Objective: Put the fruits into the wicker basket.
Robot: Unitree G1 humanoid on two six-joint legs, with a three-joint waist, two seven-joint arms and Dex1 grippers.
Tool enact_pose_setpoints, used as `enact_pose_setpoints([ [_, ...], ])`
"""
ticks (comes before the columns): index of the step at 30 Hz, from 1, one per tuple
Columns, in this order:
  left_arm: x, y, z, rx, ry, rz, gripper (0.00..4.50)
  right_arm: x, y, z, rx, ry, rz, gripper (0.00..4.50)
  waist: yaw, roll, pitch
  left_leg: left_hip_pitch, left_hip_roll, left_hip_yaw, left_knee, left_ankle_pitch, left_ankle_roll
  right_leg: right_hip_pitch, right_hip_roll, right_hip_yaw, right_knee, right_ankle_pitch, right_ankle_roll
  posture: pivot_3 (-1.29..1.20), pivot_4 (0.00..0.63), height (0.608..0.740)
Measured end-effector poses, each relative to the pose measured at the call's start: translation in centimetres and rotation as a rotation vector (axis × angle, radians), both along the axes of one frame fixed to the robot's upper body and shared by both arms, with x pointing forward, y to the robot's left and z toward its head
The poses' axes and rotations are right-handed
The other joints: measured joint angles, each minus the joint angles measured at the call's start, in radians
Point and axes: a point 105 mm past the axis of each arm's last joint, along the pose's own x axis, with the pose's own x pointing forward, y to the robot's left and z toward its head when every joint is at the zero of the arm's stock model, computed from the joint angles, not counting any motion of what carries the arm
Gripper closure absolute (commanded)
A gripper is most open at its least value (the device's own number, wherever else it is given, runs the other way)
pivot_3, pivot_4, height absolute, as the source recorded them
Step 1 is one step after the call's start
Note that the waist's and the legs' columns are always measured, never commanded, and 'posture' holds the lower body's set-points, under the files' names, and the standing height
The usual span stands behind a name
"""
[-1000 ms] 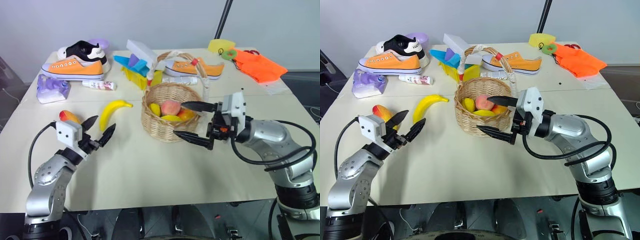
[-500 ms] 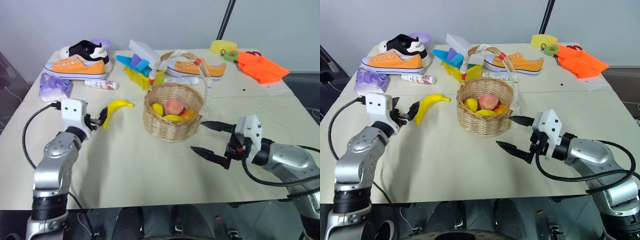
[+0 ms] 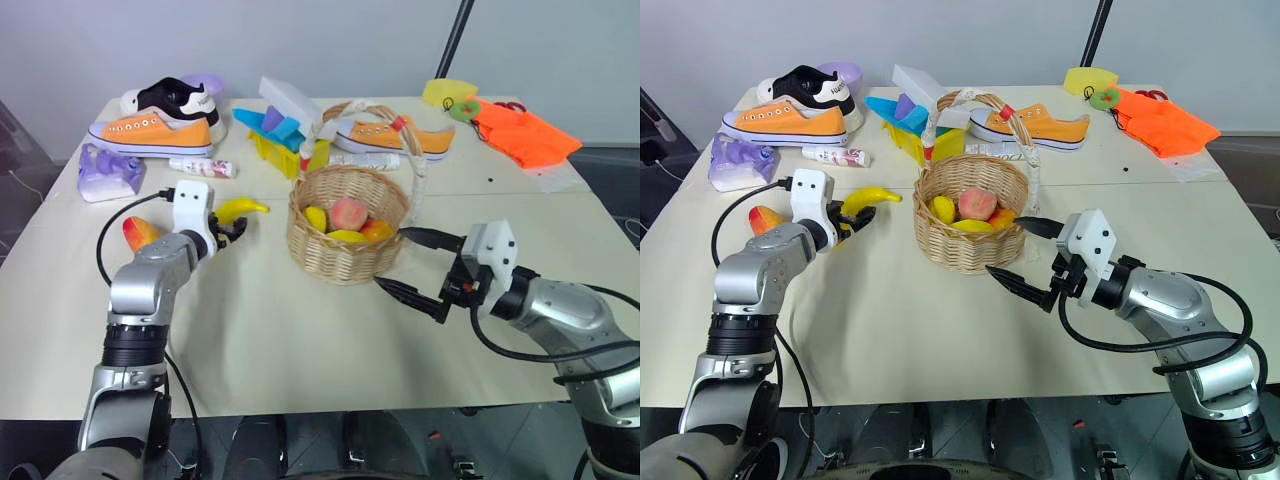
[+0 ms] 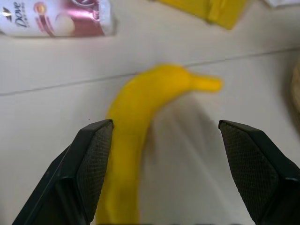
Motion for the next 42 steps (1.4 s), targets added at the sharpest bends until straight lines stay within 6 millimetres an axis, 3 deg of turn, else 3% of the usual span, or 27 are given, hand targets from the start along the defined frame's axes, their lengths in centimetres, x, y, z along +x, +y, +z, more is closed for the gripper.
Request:
enact_pose_setpoints([
  [15,0.3,1.0,0.2,0.042,-0.021,0.065,0.64,0.5,1.4,1.5,0.012,-0.028,0.025,0.05,0.0,0.0,0.0,0.0,0.0,0.0,0.0,0.0,0.0,0.0,-0.001,0.0,0.0,0.0,0.0,0.0,0.15,0.74],
  [30,-0.1,0.6,-1.9,0.024,0.04,0.054,0.64,0.5,1.7,1.4,0.018,-0.007,0.039,0.05,0.001,0.0,0.0,0.0,0.0,0.0,0.0,0.0,0.0,0.0,-0.001,0.0,0.0,0.0,0.0,0.0,0.15,0.74],
  [36,-0.1,0.5,-2.1,0.02,0.046,0.051,3.41,0.4,1.6,1.3,0.017,-0.004,0.039,0.0,0.001,0.0,0.0,0.0,0.0,0.0,0.001,0.0,0.0,0.0,-0.001,0.0,0.0,0.0,0.001,0.0,0.15,0.74],
  [42,-0.1,0.8,-2.1,0.03,0.04,0.073,3.41,0.3,1.6,1.3,0.014,-0.017,0.045,0.0,0.001,0.0,0.0,0.0,0.0,0.0,0.001,0.0,0.0,0.0,-0.001,0.0,0.0,0.001,0.001,0.0,0.15,0.74],
])
